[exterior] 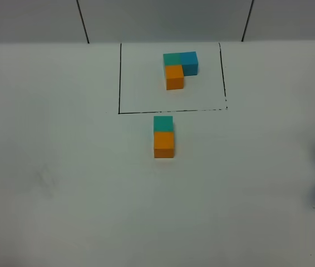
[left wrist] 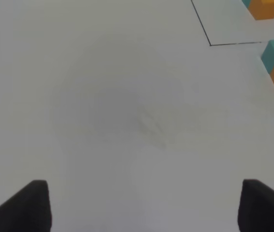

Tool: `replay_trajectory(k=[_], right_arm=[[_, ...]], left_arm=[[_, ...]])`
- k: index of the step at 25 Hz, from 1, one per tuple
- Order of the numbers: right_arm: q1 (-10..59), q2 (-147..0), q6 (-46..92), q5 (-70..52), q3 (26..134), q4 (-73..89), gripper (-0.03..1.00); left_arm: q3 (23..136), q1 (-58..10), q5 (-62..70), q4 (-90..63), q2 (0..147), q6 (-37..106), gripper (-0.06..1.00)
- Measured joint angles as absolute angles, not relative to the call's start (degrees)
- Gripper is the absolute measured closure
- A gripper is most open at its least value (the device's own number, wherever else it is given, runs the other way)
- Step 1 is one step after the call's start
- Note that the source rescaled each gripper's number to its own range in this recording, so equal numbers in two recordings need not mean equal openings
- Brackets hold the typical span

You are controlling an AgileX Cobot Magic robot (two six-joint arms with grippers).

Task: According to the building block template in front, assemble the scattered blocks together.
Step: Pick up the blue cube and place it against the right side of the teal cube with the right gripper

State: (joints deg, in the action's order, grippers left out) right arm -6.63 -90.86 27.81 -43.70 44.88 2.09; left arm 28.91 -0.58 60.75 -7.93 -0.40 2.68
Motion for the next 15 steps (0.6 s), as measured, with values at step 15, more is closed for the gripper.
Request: replay_trajectory(k=[15], right_arm=[[18.4, -123.0, 55.0, -62.7, 91.7, -9.7, 0.97]], left_arm=[[28.9, -0.6, 60.8, -7.9, -0.4, 2.7, 0.22]])
